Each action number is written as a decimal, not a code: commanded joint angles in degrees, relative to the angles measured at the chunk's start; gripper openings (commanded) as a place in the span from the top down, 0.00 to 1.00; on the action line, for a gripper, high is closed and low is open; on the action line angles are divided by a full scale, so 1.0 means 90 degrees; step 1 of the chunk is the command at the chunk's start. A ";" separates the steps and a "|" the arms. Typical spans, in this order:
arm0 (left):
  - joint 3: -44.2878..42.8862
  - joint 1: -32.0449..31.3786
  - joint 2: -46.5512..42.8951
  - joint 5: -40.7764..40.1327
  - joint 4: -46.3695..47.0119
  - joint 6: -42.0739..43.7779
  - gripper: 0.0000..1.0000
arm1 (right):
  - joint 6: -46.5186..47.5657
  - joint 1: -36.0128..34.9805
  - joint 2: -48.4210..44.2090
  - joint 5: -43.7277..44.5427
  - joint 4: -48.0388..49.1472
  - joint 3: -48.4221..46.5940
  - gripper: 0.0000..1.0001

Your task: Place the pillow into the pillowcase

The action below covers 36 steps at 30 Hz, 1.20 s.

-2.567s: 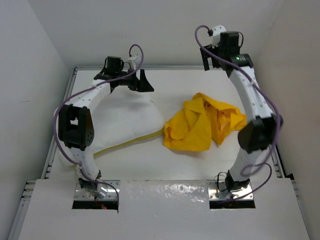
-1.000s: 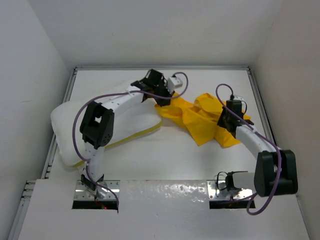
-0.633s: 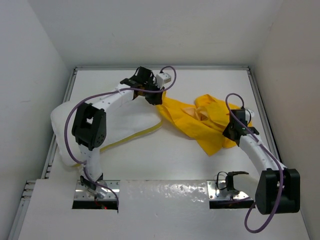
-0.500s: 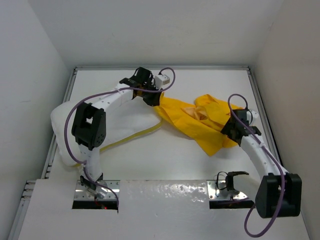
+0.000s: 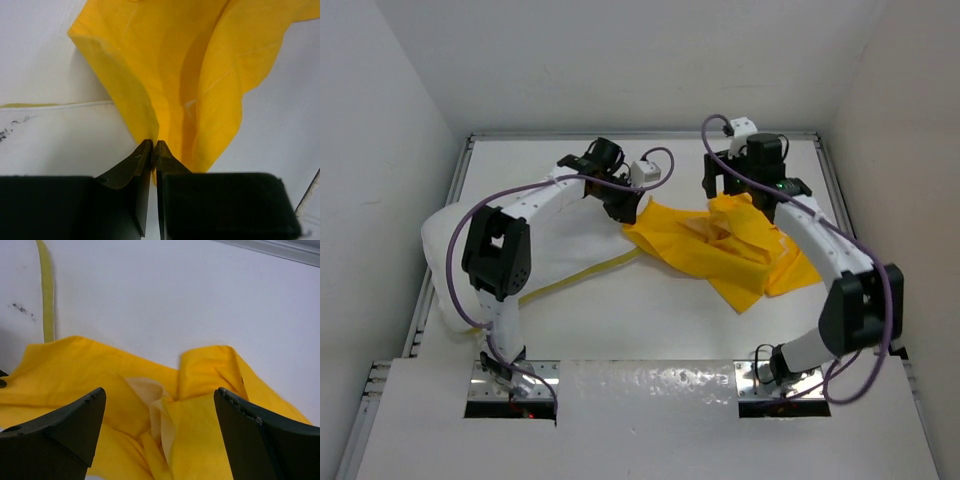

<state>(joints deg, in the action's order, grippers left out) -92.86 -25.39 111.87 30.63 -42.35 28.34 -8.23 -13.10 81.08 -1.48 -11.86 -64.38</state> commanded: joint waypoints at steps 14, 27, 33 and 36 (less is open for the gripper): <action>0.0523 0.0057 -0.0732 -0.0474 0.0700 -0.0198 1.00 | 0.1209 -0.0058 0.1997 -0.0268 -0.1212 0.0132 0.51; 0.0493 0.0067 -0.0780 -0.1216 0.1297 -0.0326 1.00 | -0.1925 0.1063 -0.0862 0.1744 0.1735 0.0795 1.00; 0.0416 0.0067 -0.0614 -0.1332 0.1522 -0.0375 1.00 | -0.1342 0.1222 -0.0202 0.0517 0.0432 0.0573 1.00; 0.0318 0.0086 -0.0604 -0.1566 0.1453 -0.0268 1.00 | -0.1244 0.1222 0.0073 0.0427 0.0009 0.0366 1.00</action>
<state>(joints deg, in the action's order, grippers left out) -88.31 -25.36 107.98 19.09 -31.16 25.36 -20.08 -1.69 79.66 5.82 -5.10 -59.53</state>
